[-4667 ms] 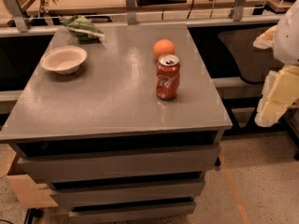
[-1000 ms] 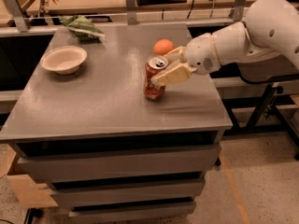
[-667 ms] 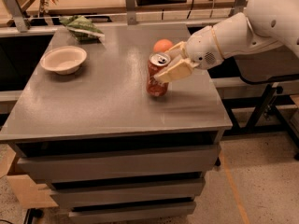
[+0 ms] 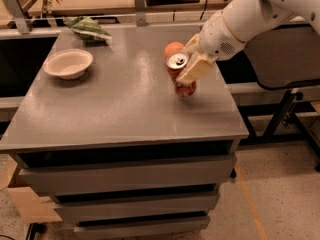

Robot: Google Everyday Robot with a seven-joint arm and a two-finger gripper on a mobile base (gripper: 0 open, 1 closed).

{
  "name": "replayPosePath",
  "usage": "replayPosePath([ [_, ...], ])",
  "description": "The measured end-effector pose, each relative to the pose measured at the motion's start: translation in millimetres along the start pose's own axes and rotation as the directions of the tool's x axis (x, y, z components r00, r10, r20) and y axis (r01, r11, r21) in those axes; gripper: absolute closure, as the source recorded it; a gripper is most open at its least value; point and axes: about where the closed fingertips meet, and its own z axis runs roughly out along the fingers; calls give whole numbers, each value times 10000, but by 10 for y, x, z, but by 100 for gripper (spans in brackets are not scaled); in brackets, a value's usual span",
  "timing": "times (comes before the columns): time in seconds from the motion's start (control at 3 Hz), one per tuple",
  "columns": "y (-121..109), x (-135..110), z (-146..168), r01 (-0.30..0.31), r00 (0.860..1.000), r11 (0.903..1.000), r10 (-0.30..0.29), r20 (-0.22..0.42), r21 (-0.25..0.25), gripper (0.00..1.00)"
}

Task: Knock coke can over

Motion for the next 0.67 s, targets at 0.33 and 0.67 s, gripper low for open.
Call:
replayPosePath([
  [0.33,-17,119,44,800,9822,9960,-857,-1671,-403,100],
  [0.67,46,181,183,1571,9370,9800,-1870,-2950,-1222,100],
])
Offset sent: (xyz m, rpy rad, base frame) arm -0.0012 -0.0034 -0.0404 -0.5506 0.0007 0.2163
